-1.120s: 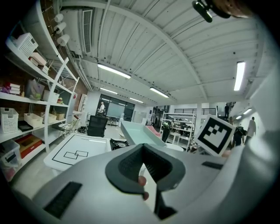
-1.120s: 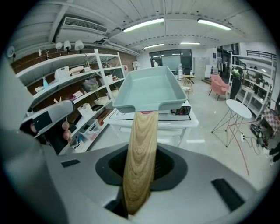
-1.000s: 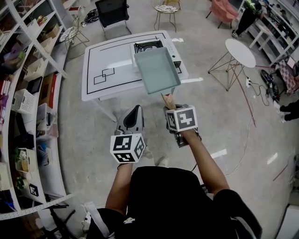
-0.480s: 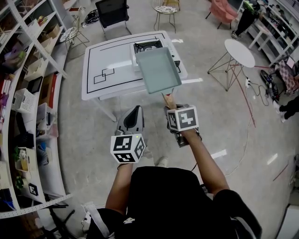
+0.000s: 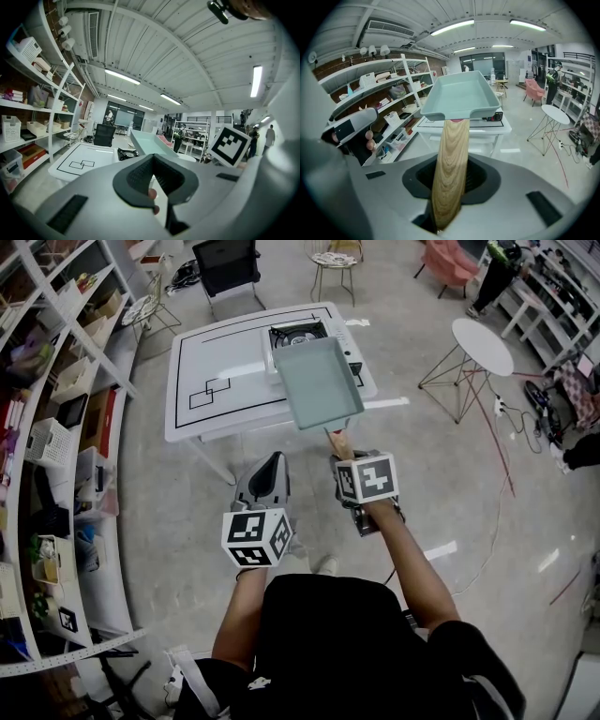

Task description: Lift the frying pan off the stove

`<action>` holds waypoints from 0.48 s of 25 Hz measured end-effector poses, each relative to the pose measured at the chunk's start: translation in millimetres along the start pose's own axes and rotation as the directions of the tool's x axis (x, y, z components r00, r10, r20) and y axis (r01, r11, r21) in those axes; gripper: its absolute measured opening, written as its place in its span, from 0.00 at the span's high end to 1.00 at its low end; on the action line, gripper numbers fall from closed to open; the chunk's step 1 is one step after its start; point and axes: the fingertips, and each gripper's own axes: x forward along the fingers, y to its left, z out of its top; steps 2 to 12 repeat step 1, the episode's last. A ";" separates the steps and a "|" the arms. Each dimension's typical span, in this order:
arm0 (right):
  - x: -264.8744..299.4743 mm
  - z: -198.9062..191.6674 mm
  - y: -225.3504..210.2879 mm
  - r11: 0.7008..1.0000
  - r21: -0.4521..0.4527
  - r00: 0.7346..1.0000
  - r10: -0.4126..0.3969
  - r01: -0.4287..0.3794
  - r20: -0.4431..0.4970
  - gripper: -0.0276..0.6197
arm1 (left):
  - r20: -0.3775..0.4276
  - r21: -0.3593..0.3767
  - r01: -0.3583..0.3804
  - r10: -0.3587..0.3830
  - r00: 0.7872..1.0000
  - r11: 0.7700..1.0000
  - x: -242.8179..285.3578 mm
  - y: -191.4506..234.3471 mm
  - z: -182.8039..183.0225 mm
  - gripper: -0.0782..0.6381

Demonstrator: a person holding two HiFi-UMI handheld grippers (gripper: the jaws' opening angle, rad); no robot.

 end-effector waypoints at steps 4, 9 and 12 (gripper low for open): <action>0.7 -0.3 -0.3 1.000 0.000 1.000 0.002 -0.002 -0.001 0.82 | -0.002 0.000 -0.001 0.001 1.000 1.000 0.4 -0.1 -1.0 0.88; 0.7 -0.3 -0.3 1.000 0.000 1.000 0.002 -0.002 -0.001 0.82 | -0.002 0.000 -0.001 0.001 1.000 1.000 0.4 -0.1 -1.0 0.88; 0.7 -0.3 -0.3 1.000 0.000 1.000 0.002 -0.002 -0.001 0.82 | -0.002 0.000 -0.001 0.001 1.000 1.000 0.4 -0.1 -1.0 0.88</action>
